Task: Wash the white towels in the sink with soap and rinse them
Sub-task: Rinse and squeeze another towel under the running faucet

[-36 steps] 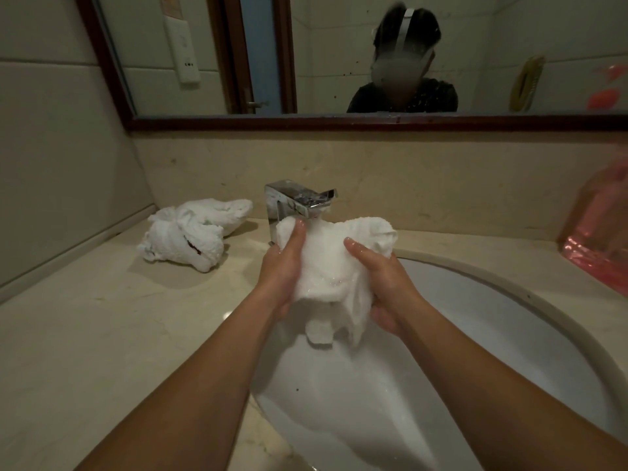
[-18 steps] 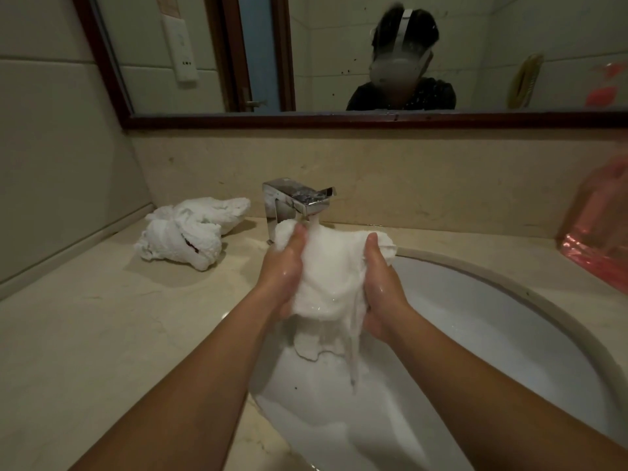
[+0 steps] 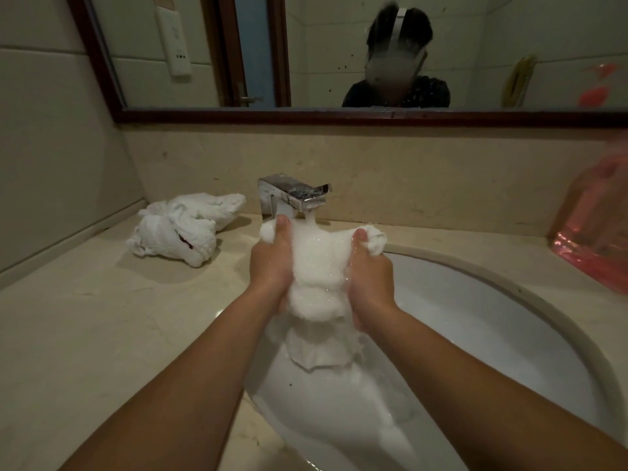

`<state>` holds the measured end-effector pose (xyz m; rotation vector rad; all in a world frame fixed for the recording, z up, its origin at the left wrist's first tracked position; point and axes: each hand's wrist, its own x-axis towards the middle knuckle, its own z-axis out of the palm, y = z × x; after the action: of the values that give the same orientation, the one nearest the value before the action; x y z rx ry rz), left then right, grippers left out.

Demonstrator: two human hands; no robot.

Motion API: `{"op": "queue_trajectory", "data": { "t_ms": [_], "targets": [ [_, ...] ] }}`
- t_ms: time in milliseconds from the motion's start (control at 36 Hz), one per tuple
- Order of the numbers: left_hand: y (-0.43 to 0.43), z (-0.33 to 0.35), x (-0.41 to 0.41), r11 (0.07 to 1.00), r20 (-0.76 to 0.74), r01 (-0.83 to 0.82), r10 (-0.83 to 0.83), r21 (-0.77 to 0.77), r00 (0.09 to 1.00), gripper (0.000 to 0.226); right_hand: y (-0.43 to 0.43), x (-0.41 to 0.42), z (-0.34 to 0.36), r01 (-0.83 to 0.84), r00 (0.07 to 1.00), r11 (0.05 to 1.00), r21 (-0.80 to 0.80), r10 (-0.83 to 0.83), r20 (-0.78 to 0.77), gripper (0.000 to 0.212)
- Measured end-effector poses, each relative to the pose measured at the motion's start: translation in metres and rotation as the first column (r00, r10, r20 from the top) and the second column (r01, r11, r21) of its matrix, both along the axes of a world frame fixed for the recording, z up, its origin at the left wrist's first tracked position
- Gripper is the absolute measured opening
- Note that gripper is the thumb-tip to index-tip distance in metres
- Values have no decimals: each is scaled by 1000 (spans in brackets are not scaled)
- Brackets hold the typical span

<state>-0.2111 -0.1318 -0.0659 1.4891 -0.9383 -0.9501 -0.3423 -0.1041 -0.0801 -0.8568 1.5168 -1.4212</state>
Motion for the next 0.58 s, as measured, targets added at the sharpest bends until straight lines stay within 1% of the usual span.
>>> {"op": "queue_trajectory", "data": {
  "t_ms": [83, 167, 250, 278, 333, 389, 444, 472, 528, 556, 583],
  "targets": [
    [1, -1, -3, 1000, 33, 9, -9, -16, 999, 58, -2, -2, -1, -2, 1000, 1000, 18, 3, -25, 57],
    [3, -4, -4, 998, 79, 54, -52, -26, 996, 59, 0, -8, -5, -20, 1000, 999, 47, 20, 9, 56],
    [2, -7, -5, 994, 63, 101, -104, 45, 993, 73, 1, -17, -6, 19, 996, 999, 50, -24, 89, 64],
    [2, -6, -6, 988, 61, 123, -129, 91, 990, 78, 2, -20, -5, 40, 992, 998, 42, -45, 115, 64],
    [2, -5, -8, 973, 62, 153, -165, 171, 984, 88, 2, -24, 0, 75, 986, 997, 35, -79, 145, 56],
    [0, -7, -12, 967, 98, 161, -183, 198, 978, 101, 2, -25, 5, 95, 983, 995, 15, -96, 156, 56],
    [-9, -17, -14, 968, 122, 160, -185, 195, 975, 119, 3, -24, 9, 94, 987, 995, -28, -90, 134, 56],
    [-6, -13, -15, 966, 126, 161, -189, 201, 974, 120, 4, -24, 11, 90, 991, 994, -57, -84, 107, 53],
    [4, -3, -22, 965, 126, 175, -202, 196, 971, 106, 9, -20, 15, 63, 997, 992, -106, -59, 42, 47],
    [7, -1, -25, 964, 122, 180, -206, 195, 971, 104, 12, -19, 16, 40, 999, 991, -128, -39, 13, 46],
    [7, -2, -26, 966, 131, 178, -204, 188, 970, 115, 14, -16, 18, 11, 1000, 988, -151, -13, -12, 45]
  ]
}}
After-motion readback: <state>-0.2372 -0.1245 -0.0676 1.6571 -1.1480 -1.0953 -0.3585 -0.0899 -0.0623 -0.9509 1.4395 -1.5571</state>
